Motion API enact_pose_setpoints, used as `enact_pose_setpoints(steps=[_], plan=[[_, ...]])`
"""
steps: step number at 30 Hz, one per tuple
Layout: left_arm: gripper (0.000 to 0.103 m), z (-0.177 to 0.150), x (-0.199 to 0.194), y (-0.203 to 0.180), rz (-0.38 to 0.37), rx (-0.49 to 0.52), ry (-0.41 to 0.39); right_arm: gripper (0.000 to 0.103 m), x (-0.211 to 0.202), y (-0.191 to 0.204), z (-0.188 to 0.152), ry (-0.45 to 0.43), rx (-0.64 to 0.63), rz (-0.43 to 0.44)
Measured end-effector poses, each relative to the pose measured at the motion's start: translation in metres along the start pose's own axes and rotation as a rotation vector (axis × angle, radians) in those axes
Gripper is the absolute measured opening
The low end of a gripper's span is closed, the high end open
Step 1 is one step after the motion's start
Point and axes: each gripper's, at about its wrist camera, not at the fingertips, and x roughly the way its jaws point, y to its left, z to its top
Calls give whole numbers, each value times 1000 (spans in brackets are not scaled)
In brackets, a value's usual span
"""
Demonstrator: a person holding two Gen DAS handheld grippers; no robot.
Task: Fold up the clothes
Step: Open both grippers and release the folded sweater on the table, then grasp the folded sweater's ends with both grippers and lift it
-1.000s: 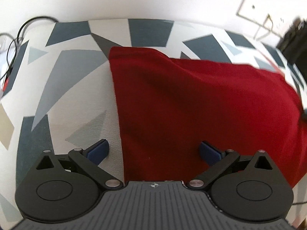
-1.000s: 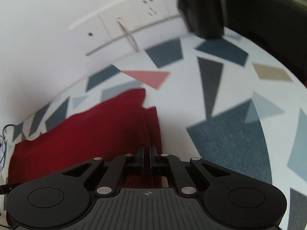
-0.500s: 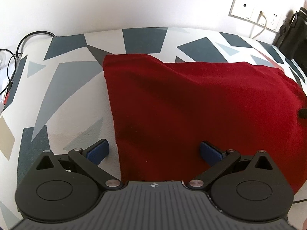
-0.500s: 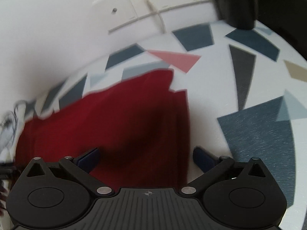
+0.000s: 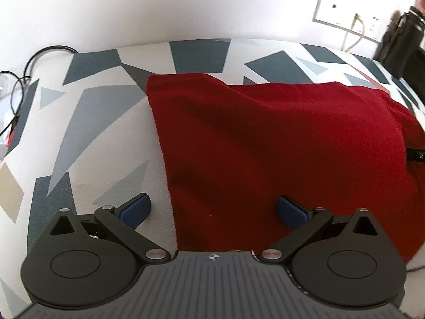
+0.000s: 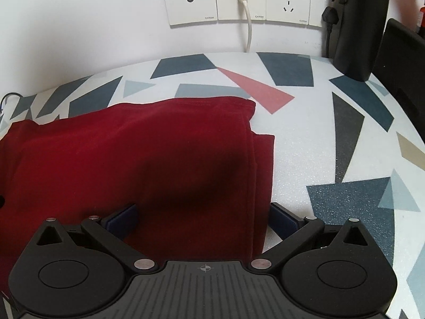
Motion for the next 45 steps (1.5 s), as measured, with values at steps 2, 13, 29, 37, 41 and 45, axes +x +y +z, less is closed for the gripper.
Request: enact_pose_setpoints(steps=[2, 13, 29, 37, 41, 45], plan=[[103, 4, 2, -3, 9, -9, 5, 102, 0, 1, -2, -17, 3, -6], [94, 18, 11, -37, -7, -55, -11, 93, 11, 21, 14, -22, -101, 81], [24, -45, -141, 3, 69, -345, -188, 20, -30, 69, 45, -106, -105, 535], [25, -160, -274, 31, 259, -522, -340, 20, -107, 161, 32, -145, -279, 776], [25, -253, -349, 40, 359, -651, -396, 20, -151, 217, 0, -115, -355, 881], [25, -345, -414, 37, 463, -766, -414, 20, -197, 280, -58, -45, -443, 984]])
